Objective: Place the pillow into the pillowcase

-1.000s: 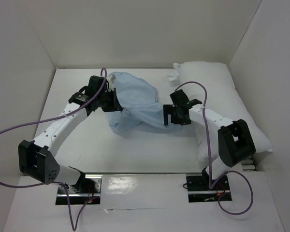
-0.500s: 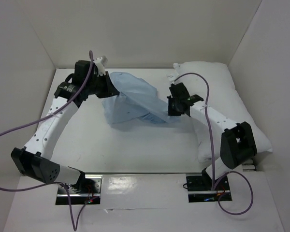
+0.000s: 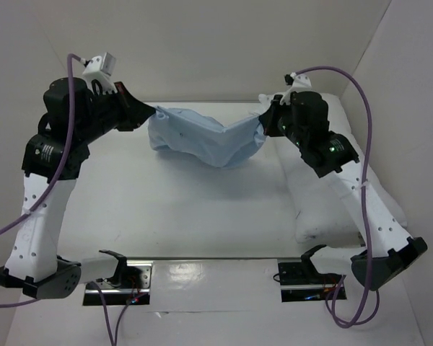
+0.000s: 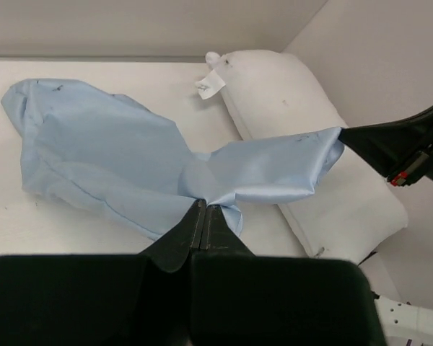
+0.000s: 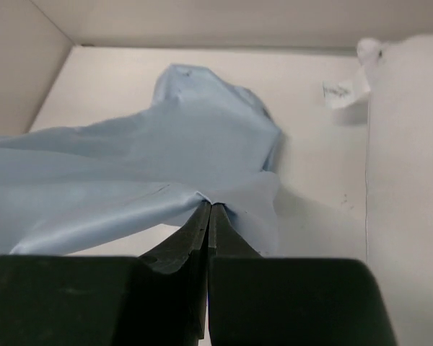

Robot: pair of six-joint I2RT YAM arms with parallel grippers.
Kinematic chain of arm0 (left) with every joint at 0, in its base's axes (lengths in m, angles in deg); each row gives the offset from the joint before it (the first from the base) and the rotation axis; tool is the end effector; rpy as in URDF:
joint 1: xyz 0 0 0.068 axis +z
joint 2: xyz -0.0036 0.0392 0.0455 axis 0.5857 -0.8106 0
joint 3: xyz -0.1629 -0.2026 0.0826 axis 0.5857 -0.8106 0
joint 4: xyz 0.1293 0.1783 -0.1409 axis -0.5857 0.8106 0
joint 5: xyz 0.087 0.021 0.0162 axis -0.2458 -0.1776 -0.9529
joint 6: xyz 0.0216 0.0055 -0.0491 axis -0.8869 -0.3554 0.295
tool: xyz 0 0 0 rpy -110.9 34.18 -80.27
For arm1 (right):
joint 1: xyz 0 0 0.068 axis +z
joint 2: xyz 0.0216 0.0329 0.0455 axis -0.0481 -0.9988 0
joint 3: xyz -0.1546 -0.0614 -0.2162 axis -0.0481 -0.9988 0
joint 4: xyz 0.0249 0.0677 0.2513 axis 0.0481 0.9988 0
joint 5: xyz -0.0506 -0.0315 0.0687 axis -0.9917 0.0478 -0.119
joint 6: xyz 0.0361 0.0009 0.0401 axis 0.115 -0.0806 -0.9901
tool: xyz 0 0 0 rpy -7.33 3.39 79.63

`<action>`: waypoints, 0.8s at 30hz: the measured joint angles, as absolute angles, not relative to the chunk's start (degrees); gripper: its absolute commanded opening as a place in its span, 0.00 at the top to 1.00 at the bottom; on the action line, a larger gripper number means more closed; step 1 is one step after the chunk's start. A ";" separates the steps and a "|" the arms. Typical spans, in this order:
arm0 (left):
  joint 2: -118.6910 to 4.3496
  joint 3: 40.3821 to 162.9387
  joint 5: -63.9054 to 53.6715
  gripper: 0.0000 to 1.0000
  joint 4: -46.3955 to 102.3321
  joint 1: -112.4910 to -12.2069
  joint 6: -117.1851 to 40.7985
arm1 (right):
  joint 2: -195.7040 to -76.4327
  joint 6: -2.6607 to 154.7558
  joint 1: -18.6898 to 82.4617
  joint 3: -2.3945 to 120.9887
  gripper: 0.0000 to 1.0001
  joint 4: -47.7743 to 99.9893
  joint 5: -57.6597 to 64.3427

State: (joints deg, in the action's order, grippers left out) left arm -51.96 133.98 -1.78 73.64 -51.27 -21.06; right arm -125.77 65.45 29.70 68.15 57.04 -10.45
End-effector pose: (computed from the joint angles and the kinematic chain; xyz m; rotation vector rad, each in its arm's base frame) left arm 0.1973 -0.0619 0.5320 -0.0535 1.7866 -0.7361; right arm 0.2345 0.1149 0.4456 -0.0838 1.9008 0.4285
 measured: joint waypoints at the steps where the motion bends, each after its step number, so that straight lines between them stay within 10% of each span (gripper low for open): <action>1: -52.02 135.60 -1.80 1.00 74.82 -51.25 -21.06 | -125.77 65.96 29.92 70.14 1.00 57.72 -10.47; 12: -50.80 161.98 -0.21 1.00 78.54 -51.05 -21.13 | -121.31 70.37 31.10 91.14 1.00 58.00 -7.96; 24: -45.58 156.67 -1.06 1.00 72.05 -51.03 -22.40 | -121.66 74.26 30.92 96.37 1.00 46.09 -8.29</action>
State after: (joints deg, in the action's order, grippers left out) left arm -45.58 156.67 -1.06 72.05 -51.03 -22.40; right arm -121.66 74.26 30.92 96.37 46.09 -8.29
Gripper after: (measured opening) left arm 0.022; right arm 0.007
